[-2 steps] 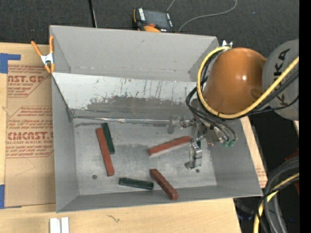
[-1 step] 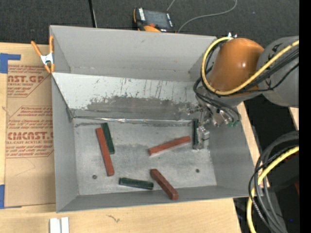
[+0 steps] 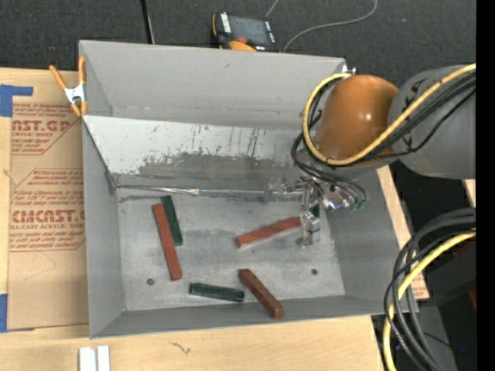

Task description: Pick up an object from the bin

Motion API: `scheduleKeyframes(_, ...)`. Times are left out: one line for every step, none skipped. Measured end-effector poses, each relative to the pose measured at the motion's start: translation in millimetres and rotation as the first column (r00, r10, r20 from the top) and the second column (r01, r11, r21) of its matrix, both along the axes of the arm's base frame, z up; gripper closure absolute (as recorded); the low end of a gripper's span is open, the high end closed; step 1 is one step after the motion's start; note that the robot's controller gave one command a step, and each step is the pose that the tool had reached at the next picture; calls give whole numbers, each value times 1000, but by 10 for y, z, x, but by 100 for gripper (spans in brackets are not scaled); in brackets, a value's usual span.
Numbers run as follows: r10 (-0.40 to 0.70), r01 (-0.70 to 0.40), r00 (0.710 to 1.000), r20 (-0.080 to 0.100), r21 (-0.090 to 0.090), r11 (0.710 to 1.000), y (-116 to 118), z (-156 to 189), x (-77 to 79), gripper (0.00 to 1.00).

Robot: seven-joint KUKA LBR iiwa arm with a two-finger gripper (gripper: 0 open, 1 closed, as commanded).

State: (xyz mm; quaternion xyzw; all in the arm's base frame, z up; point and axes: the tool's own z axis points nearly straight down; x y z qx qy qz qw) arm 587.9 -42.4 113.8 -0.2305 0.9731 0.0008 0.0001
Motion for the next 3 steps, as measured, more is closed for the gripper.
scheduleKeyframes(67,-67,998,-1,0,998,-52,-466,40,0)
scheduleKeyframes(66,-66,998,1,0,998,-54,-438,46,100)
scheduleKeyframes(203,-203,979,12,-3,979,134,1065,40,100)
